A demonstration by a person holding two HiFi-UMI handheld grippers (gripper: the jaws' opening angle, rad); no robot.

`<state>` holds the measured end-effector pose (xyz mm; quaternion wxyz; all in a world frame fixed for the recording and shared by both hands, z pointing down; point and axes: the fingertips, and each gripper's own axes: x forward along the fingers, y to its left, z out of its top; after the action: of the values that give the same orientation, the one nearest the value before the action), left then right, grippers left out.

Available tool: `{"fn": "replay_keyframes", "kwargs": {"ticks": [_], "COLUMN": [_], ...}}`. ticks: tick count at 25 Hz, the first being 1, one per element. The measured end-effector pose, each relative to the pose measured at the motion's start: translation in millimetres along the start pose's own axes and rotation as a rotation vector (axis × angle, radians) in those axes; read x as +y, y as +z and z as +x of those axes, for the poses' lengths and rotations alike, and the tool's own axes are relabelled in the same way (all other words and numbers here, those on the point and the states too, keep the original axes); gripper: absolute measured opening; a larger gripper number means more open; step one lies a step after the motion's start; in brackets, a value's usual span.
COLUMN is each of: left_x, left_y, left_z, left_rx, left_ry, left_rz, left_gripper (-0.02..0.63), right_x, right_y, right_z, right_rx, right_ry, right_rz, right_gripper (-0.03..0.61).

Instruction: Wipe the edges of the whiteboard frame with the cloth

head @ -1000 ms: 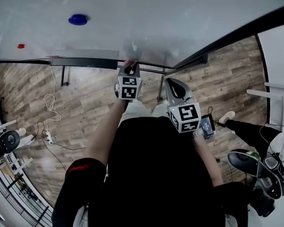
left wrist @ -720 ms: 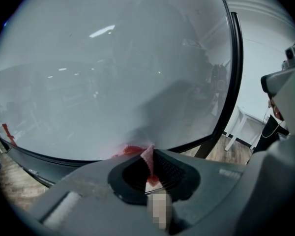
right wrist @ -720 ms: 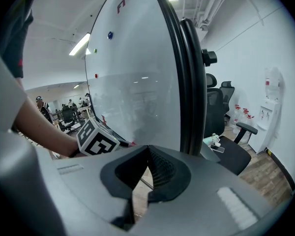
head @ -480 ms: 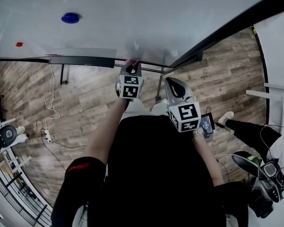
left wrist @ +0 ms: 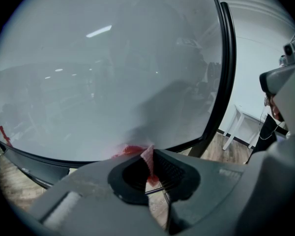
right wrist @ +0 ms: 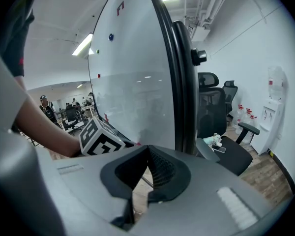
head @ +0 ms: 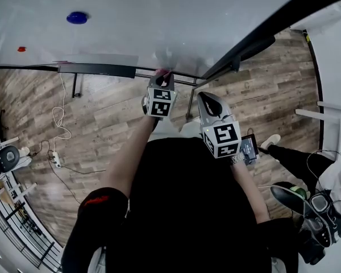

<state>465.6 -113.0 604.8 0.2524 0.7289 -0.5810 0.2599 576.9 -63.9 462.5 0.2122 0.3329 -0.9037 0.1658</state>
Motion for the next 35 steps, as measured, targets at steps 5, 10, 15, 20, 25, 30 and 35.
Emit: {"fn": "replay_keyframes", "kwargs": {"ticks": [5, 10, 15, 20, 25, 30, 35], "left_x": [-9, -15, -26, -38, -43, -49, -55], "left_y": [1, 5, 3, 4, 4, 6, 8], "left_z": [1, 4, 6, 9, 10, 14, 15], "left_rx": [-0.014, -0.029, -0.031, -0.027, -0.020, -0.017, -0.023], "left_ry": [0.000, 0.002, -0.002, -0.010, -0.013, -0.007, -0.006], "left_rz": [0.007, 0.008, 0.007, 0.019, 0.021, 0.019, 0.015], "left_gripper": [0.017, 0.017, 0.017, 0.017, 0.017, 0.017, 0.017], "right_x": [-5, -9, -12, -17, -17, -26, -30], "right_y": [-3, -6, -11, -13, -14, -15, -18], "right_z": [-6, -10, -14, -18, -19, -22, -26], "right_rx": [-0.008, 0.001, 0.001, 0.003, 0.003, 0.000, 0.005], "right_ry": [-0.004, 0.005, 0.013, 0.026, 0.040, 0.039, 0.041], "right_rz": [0.000, -0.010, -0.018, -0.021, -0.025, -0.020, -0.023], "right_gripper": [0.002, 0.002, 0.002, 0.002, 0.002, 0.002, 0.002]}}
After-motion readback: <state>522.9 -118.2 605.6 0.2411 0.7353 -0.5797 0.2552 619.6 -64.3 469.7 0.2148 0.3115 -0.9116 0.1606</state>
